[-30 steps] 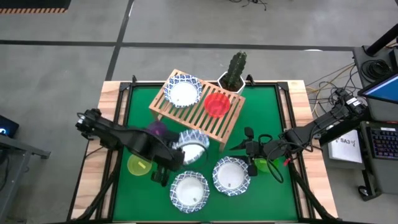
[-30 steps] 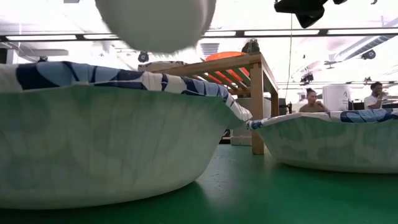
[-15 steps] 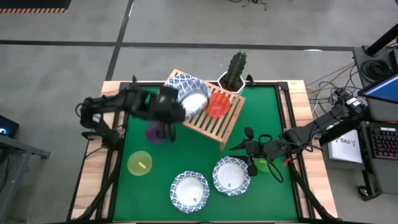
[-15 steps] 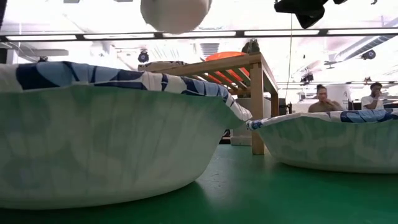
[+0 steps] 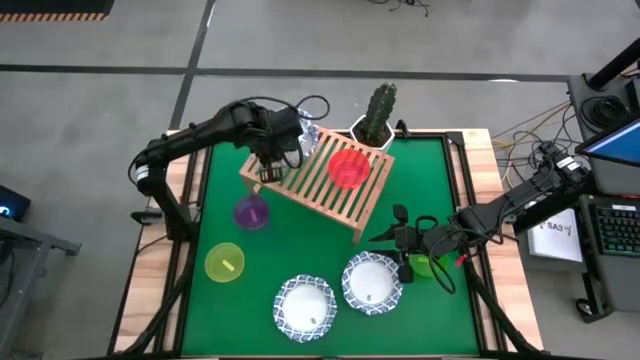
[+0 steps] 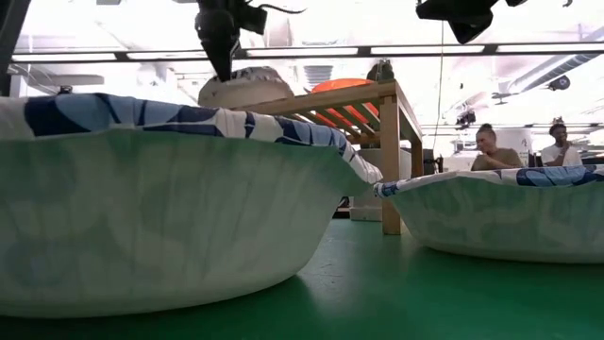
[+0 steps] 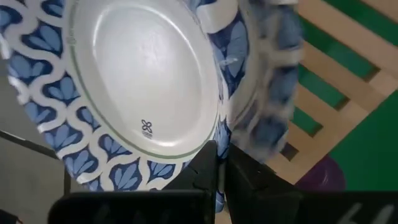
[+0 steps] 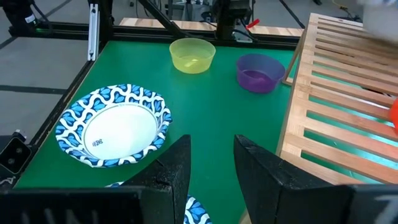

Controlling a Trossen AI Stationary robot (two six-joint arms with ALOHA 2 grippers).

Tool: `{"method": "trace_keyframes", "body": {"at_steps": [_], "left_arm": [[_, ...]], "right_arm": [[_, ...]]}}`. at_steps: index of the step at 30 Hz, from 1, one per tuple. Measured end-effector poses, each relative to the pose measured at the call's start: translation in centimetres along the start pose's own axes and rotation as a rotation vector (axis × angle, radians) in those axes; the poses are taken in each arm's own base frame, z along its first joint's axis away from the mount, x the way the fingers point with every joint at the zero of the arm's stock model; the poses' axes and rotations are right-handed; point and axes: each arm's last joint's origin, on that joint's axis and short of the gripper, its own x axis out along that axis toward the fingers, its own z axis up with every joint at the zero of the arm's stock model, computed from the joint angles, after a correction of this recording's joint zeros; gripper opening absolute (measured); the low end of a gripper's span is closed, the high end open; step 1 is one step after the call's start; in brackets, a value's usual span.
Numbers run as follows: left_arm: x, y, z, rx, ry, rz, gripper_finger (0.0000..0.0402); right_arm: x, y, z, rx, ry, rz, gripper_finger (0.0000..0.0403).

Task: Place and stack bowls onto a shelf
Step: Stack the blue and white bowl on top of the blue and white bowl on the shelf

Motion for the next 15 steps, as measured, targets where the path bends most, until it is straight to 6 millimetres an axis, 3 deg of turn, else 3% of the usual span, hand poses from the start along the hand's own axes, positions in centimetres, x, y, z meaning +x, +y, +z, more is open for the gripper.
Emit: {"method": "trace_keyframes", "body": {"at_steps": [7, 15], "left_arm": [[0.28, -0.48, 0.2, 0.039, -0.003, -0.004, 0.0008], [0.17, -0.93, 0.31, 0.054, -0.007, -0.007, 0.0072]], "right_arm": [[0.0, 0.0, 0.01, -0.017, 0.0, -0.001, 0.0112], [0.0, 0.0, 0.0, -0.009, 0.0, -0.001, 0.0112]]}}
